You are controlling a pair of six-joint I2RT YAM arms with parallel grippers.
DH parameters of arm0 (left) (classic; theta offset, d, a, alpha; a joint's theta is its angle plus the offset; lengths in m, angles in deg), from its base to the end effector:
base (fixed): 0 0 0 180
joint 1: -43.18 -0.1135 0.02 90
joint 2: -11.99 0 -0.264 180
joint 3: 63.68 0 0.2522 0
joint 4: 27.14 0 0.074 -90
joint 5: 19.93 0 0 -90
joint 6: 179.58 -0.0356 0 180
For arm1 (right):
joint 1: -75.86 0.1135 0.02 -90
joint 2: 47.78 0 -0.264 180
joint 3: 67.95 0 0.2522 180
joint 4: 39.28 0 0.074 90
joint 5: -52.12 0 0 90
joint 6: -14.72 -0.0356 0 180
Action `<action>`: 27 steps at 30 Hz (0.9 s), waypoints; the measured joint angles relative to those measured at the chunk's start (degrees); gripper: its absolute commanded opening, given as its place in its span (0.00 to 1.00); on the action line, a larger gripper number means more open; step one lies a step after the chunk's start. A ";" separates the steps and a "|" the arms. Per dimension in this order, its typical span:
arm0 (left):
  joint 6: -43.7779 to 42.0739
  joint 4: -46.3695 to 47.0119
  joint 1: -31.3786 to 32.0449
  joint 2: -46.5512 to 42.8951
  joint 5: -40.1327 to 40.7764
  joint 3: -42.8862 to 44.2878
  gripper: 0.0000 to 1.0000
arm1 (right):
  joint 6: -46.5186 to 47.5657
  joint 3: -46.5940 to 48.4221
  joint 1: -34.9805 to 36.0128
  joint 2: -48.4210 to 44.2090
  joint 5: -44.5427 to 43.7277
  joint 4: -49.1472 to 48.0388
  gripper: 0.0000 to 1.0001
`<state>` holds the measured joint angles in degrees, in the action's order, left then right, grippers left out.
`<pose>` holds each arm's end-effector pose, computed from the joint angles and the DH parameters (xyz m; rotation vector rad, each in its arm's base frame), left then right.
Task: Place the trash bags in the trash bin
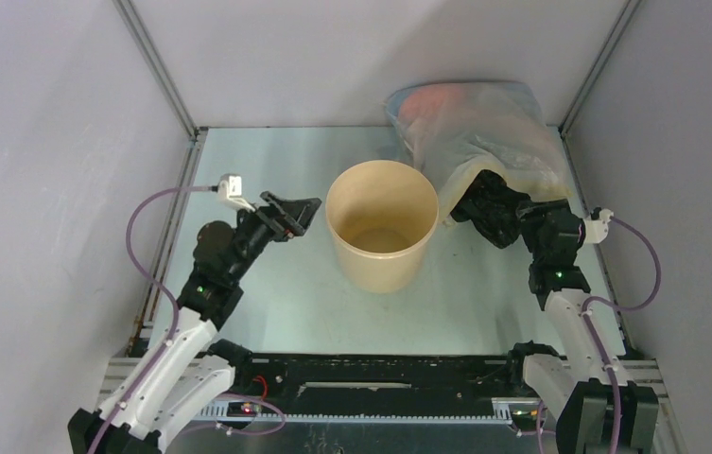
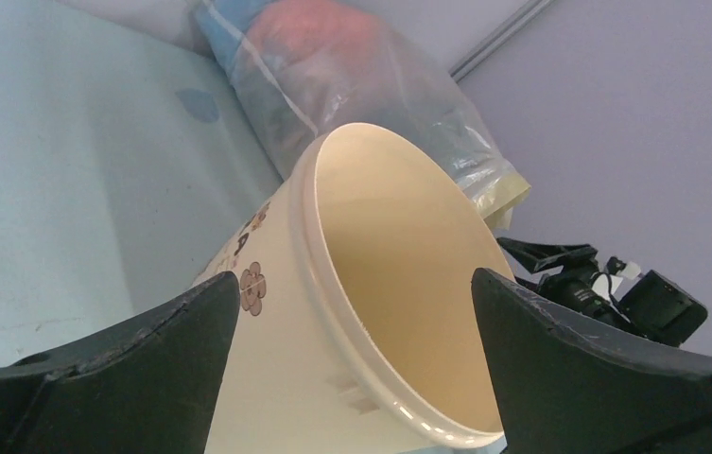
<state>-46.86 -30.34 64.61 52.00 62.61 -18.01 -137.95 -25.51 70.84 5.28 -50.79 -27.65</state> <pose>0.1640 -0.0693 0.3128 -0.1896 1.6016 -0.9809 0.2083 -0.0263 0.2369 1.2210 1.5523 0.4422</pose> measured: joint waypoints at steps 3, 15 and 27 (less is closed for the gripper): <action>0.42 -5.49 2.21 3.50 1.42 5.05 1.00 | -0.04 0.31 -0.26 -0.72 0.00 -0.31 0.74; -1.40 -23.47 9.92 14.21 12.50 19.21 0.98 | -4.70 1.01 -2.60 7.32 2.84 -0.74 0.06; -5.46 -32.76 14.40 23.87 19.06 26.14 0.80 | 3.34 9.42 -2.97 -1.36 9.40 3.76 0.00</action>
<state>-52.32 -63.10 79.02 75.86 81.67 8.13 -134.61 -16.09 67.87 3.93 -41.39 -23.89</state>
